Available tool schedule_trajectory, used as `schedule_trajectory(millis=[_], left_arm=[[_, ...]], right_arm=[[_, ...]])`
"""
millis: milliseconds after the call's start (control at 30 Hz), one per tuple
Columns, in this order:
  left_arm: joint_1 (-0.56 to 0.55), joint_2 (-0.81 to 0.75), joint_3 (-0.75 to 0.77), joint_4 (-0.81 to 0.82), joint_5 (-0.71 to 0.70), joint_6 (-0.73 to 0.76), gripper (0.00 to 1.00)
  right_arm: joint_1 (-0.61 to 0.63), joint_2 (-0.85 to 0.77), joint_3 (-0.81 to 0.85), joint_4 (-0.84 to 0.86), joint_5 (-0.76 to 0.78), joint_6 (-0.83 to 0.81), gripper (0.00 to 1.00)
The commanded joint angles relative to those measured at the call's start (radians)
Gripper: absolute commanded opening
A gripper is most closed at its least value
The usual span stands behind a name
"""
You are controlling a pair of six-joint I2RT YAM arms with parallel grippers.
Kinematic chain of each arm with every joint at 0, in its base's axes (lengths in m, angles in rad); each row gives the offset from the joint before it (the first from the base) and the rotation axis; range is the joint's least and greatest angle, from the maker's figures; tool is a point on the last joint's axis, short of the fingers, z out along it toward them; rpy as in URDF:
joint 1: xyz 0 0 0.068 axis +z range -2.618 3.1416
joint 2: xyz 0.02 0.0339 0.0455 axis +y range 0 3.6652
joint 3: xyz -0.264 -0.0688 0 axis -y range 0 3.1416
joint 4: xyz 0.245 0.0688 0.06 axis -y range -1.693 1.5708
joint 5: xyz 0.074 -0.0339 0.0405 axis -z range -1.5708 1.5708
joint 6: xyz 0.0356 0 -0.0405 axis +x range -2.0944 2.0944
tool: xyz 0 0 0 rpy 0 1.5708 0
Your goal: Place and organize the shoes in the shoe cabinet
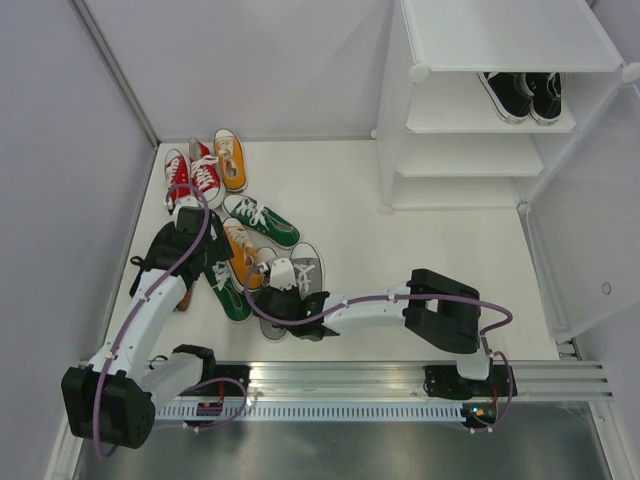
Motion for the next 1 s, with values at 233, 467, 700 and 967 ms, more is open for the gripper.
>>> schedule_trajectory(millis=[233, 467, 700, 967], left_arm=[[0.004, -0.026, -0.005, 0.039, -0.029, 0.039, 0.93], [0.004, -0.026, -0.003, 0.039, -0.032, 0.042, 0.93], [0.004, -0.029, -0.003, 0.039, -0.033, 0.042, 0.93], [0.004, -0.032, -0.006, 0.039, -0.030, 0.042, 0.93]], right_arm=[[-0.003, -0.149, -0.039, -0.088, -0.117, -0.101, 0.01], [-0.005, -0.414, -0.061, -0.260, -0.149, -0.154, 0.01], [-0.058, -0.659, -0.121, -0.411, -0.094, -0.190, 0.01], [-0.497, -0.907, -0.341, -0.426, -0.205, -0.293, 0.01]])
